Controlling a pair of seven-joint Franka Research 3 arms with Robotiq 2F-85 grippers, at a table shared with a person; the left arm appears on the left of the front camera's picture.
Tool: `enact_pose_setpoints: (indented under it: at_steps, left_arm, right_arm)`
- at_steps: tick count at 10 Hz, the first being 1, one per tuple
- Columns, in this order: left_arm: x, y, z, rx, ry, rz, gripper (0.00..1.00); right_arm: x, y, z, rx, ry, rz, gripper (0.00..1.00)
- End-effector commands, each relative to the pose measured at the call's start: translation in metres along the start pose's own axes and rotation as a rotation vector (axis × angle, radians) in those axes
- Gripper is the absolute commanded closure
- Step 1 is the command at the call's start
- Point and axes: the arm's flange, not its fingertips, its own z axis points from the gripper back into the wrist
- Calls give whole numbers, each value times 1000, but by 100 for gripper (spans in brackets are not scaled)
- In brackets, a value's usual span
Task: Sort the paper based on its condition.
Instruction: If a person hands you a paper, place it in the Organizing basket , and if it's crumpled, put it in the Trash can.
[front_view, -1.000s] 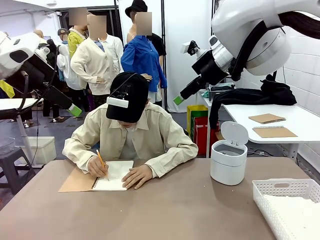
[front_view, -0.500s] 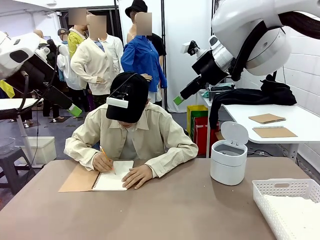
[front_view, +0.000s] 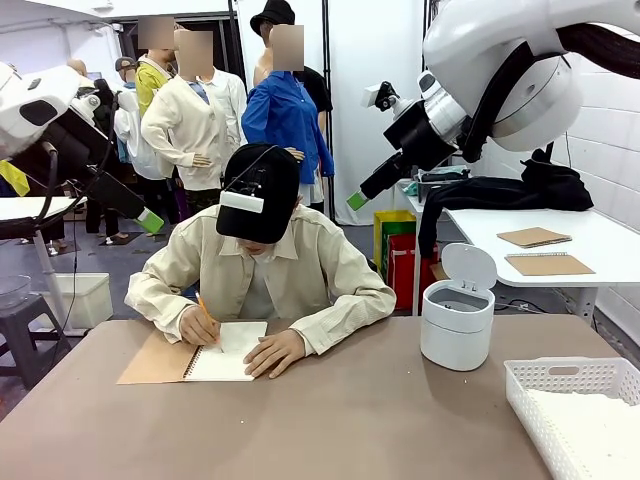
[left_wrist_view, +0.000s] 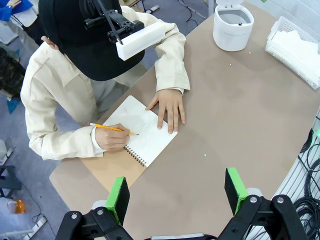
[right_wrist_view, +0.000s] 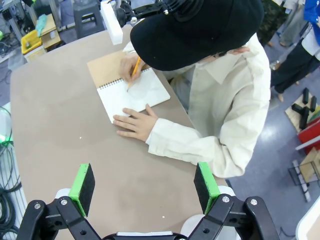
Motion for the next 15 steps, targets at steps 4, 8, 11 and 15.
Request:
enact_pose_setpoints:
  at_steps: [4, 8, 11, 15]
  left_arm:
    - [-1, 1, 0, -5, -2, 6, 0]
    - [-1, 1, 0, -5, -2, 6, 0]
    - [-1, 1, 0, -5, -2, 6, 0]
    - [-1, 1, 0, -5, -2, 6, 0]
  right_arm:
    - [0, 0, 1, 5, -9, -2, 0]
    - [0, 0, 1, 5, -9, -2, 0]
    - [0, 0, 1, 5, -9, -2, 0]
    - [0, 0, 1, 5, -9, -2, 0]
